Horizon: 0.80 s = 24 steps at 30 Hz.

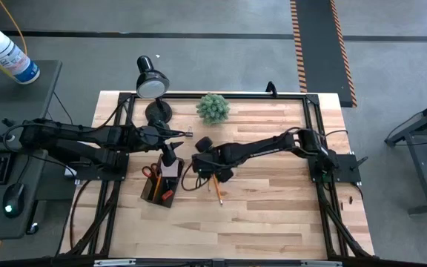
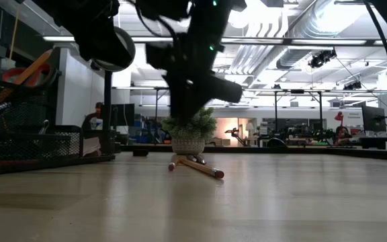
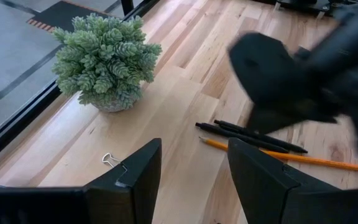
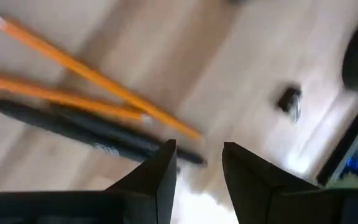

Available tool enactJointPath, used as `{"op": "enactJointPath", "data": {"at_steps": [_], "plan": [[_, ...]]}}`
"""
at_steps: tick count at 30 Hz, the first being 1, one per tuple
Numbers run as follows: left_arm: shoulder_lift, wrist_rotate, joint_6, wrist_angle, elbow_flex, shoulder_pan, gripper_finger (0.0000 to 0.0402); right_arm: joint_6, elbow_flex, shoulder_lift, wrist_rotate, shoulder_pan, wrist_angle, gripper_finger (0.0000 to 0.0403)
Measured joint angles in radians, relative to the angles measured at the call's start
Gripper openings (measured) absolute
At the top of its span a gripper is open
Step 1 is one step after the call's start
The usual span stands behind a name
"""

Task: Pick and place office supplies into organizer
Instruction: Put the left black pen into the desk organizer

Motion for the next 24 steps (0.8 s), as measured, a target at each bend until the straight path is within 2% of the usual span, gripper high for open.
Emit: {"op": "enactJointPath", "data": {"at_steps": [6,12,18,21,24], "plan": [[0.0,0.0,0.0,0.0,0.0,0.0,0.0172,0.222,-0.004,-0.004,0.007,-0.036,-0.037,0.0121],[0.0,-0.016,0.0,0.001,0.0,0.0,0.0172,0.512,-0.004,-0.004,0.021,-0.061,-0.108,0.0121],[0.0,-0.019,0.0,0.0,0.0,0.0,0.0172,0.643,-0.012,-0.011,0.162,-0.059,-0.148,0.0115],[0.0,-0.019,0.0,-0.005,0.0,0.0,0.0172,0.682,-0.079,-0.053,0.196,-0.041,-0.118,0.0101],[0.0,-0.019,0.0,-0.008,0.0,0.0,0.0172,0.733,-0.217,-0.135,0.211,-0.025,-0.012,0.0086]]}}
